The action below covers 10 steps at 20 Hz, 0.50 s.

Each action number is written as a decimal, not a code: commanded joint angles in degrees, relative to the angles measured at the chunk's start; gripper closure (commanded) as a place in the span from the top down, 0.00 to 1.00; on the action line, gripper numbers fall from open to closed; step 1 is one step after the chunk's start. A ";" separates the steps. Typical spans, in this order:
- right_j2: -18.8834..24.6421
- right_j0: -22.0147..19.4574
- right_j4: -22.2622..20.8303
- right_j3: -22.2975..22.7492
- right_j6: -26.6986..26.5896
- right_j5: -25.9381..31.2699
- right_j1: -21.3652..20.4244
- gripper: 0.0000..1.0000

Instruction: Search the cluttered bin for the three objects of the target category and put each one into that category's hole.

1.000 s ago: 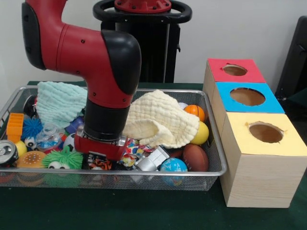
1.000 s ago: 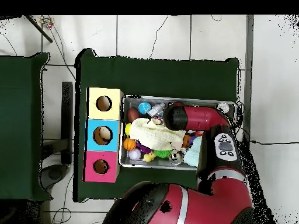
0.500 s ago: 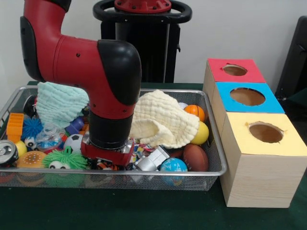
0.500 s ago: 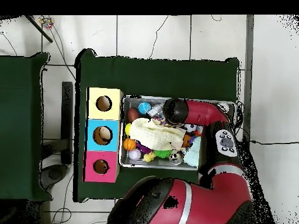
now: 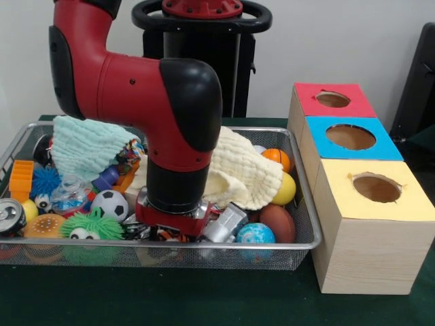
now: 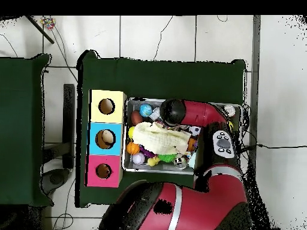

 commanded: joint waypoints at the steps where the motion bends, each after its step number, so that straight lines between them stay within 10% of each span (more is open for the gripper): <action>1: 2.57 1.95 4.40 1.35 9.39 7.77 3.54 1.00; 9: 0.37 2.26 5.51 -4.90 4.58 24.54 6.01 1.00; 10: 1.01 1.64 5.39 -5.76 3.32 25.62 6.59 0.00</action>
